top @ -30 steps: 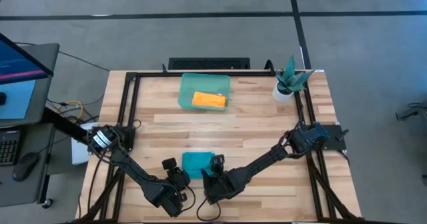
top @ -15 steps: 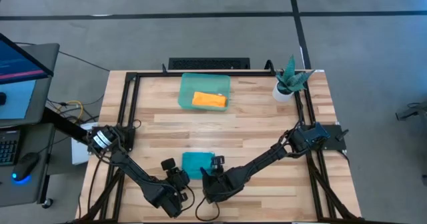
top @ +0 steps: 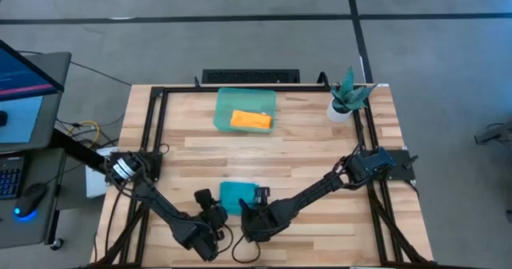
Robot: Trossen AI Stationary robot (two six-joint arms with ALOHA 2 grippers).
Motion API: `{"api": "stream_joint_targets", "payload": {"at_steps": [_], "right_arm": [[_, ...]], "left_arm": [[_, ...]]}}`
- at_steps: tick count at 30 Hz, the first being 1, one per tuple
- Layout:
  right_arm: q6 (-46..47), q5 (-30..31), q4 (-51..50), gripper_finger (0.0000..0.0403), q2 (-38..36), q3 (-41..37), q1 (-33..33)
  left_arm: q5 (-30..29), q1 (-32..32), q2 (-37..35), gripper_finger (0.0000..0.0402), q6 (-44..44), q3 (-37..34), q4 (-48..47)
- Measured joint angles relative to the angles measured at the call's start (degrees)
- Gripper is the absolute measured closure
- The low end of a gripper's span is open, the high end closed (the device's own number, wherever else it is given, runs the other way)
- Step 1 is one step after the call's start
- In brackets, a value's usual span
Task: Roll microfiber towels into tight, uniform cylinder then place into a basket
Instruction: Roll the blue microfiber towel
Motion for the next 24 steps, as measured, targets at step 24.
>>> {"api": "stream_joint_targets", "payload": {"at_steps": [24], "right_arm": [[1.99, -2.78, -1.71, 0.0395, 0.07, 1.33, -0.24]], "left_arm": [[-8.01, -8.89, 0.13, 0.0189, 9.69, 8.57, -14.11]]}}
